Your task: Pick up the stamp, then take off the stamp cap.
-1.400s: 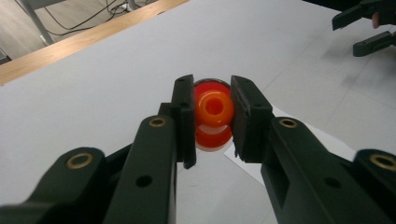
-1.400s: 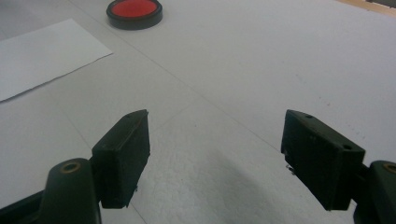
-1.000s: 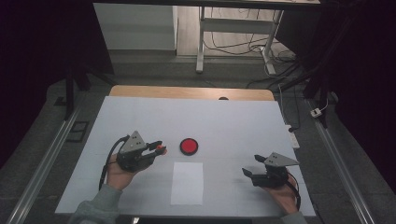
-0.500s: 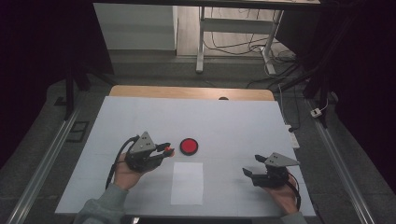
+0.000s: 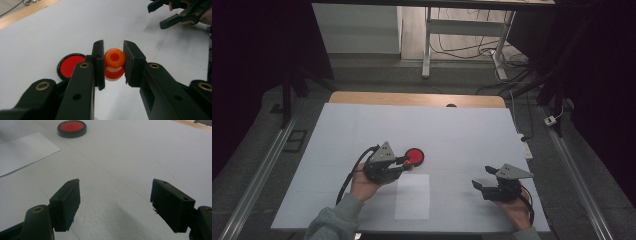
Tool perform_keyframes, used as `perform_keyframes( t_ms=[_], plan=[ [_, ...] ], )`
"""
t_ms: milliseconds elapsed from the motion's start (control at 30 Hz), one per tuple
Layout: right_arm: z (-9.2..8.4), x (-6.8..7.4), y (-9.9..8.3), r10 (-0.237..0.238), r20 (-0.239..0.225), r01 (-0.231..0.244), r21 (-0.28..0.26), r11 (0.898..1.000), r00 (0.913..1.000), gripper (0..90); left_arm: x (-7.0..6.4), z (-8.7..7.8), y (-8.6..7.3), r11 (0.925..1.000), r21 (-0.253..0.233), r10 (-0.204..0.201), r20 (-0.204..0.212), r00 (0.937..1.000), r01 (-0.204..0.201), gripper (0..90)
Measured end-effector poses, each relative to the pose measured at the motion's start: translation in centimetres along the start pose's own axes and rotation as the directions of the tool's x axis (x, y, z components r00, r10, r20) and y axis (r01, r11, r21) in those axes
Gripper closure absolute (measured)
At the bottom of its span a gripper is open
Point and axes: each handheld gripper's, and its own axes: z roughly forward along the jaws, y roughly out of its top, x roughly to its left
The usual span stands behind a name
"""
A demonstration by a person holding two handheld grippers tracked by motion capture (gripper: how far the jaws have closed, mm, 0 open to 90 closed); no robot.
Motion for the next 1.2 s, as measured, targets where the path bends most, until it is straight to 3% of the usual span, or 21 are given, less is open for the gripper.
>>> perform_keyframes(
  t_ms=[267,567,900,1200],
  plan=[
    [-0.1,0.0,0.1,0.001,0.003,-0.001,-0.015,1.0,1.0,23.9,-0.3,0.6,-0.2,1.0,0.01,0.0,0.027,0.9996,-0.001,72.7],
    [-0.3,0.4,0.1,0.017,-0.024,-0.019,-0.044,0.999,0.9995,24.2,-0.2,0.8,-0.2,1.0,0.004,-0.002,0.042,0.9991,0.002,72.7],
    [-0.3,0.9,0.5,-0.009,-0.011,0.008,-0.052,0.999,0.9999,24.6,-0.3,0.4,-0.1,1.0,-0.009,0.002,0.045,0.999,-0.001,72.6],
    [0.6,1.9,1.3,-0.021,-0.065,0.017,-0.059,0.998,0.9976,24.3,-0.2,0.2,0.1,0.9996,-0.025,-0.009,0.053,0.9985,0.01,72.7]
  ],
)
